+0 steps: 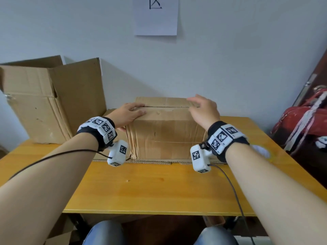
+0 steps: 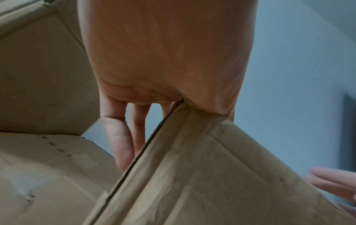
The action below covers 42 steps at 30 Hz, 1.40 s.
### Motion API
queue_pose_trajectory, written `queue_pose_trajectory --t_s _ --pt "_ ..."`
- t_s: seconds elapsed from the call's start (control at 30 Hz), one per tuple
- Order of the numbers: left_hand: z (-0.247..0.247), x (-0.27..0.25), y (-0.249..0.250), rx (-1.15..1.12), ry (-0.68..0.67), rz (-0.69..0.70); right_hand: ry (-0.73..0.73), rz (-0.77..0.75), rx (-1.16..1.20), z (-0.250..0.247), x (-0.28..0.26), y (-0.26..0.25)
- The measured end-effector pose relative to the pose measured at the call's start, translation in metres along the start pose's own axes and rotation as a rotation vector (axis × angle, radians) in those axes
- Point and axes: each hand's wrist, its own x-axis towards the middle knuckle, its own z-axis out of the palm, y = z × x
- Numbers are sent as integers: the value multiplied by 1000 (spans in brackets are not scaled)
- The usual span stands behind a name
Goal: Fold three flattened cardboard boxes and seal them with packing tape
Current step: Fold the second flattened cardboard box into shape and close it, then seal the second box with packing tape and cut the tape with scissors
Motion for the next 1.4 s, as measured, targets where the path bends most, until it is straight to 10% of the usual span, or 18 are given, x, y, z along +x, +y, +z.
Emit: queue_pose_trajectory --t_s 0.2,0.63,0.83,1.2,1.4 --pt "3 5 7 155 50 82 -304 84 -375 13 12 13" --pt "101 28 116 613 85 222 -24 129 207 -22 -4 58" --pt "122 46 131 687 143 99 -84 517 -312 -73 -30 174" --pt "144 47 162 848 175 -41 -253 639 -644 -80 -39 251" --pt "131 33 144 721 242 134 163 332 -133 -87 -24 193"
